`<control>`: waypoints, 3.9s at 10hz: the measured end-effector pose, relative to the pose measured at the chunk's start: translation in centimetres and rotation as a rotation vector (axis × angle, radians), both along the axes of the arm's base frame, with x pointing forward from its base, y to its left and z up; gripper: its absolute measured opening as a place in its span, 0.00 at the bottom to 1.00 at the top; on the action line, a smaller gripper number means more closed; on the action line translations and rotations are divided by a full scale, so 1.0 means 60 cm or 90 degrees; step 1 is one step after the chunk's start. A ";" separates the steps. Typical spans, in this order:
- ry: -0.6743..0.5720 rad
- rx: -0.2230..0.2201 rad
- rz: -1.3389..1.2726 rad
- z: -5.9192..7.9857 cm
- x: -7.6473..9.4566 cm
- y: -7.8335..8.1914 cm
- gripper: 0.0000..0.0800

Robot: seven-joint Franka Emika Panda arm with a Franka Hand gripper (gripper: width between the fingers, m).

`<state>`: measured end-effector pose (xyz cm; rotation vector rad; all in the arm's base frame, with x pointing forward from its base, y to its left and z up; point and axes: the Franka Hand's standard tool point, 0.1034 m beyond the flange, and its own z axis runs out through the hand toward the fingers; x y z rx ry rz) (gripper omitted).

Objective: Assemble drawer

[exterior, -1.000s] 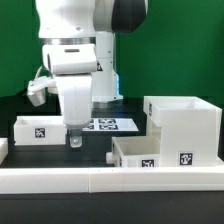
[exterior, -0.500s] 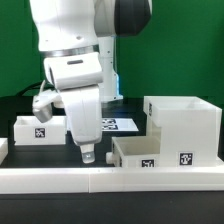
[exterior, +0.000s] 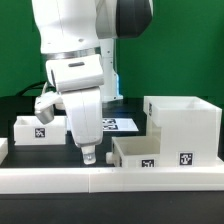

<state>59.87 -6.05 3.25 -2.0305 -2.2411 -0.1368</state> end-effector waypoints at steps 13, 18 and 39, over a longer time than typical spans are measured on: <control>0.019 0.019 -0.040 -0.012 -0.006 0.095 0.81; 0.013 0.024 -0.015 -0.013 -0.005 0.114 0.81; -0.025 -0.023 -0.058 0.026 -0.015 0.027 0.81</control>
Offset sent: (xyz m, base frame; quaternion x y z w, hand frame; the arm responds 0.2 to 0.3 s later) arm -0.0074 0.0216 -0.0025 0.0138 0.0369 0.0379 0.9985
